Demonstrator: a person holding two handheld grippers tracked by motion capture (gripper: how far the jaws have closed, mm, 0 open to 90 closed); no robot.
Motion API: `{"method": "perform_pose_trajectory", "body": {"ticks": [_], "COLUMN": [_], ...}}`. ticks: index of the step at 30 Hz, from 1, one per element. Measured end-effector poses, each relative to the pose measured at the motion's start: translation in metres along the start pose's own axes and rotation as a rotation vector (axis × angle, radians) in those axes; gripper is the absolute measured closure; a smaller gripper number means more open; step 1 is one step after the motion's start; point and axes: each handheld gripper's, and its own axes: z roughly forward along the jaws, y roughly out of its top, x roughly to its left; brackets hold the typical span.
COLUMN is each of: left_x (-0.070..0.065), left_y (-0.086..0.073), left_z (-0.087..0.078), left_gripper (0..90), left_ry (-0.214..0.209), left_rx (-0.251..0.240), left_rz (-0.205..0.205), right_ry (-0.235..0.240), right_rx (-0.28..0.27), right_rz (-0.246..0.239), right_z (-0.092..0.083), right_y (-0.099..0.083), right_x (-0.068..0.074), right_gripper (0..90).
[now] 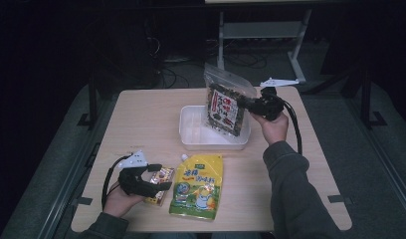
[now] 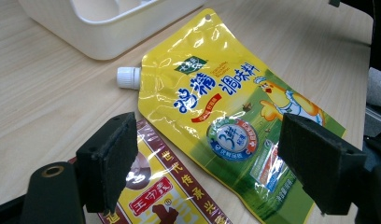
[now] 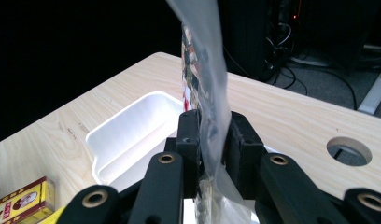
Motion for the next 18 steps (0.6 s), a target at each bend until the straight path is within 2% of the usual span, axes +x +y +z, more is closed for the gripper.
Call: {"method": "perform_pose_trajectory", "body": {"ticks": [3,9,13,18], "left_x": [0.000,-0.001,-0.001,-0.001], "left_y": [0.000,0.000,0.000,0.000], "left_z": [0.000,0.002,0.002,0.003], "left_gripper": [19.7,19.7,19.6,19.7], "left_ry": [0.002,0.009,0.009,0.005], "left_rx": [0.001,0.016,0.020,0.022], "left_rz": [0.004,0.009,0.014,0.010], "right_ry": [0.008,0.006,0.004,0.006], "right_rx": [0.005,0.017,0.012,0.027], "right_rz": [0.012,0.005,-0.001,0.003], "right_z": [-0.001,-0.001,-0.005,-0.013], "right_y": [-0.001,-0.001,0.000,0.001], "right_x": [-0.003,-0.003,-0.003,-0.005], "right_gripper": [76.1,74.5,64.7,60.0]}}
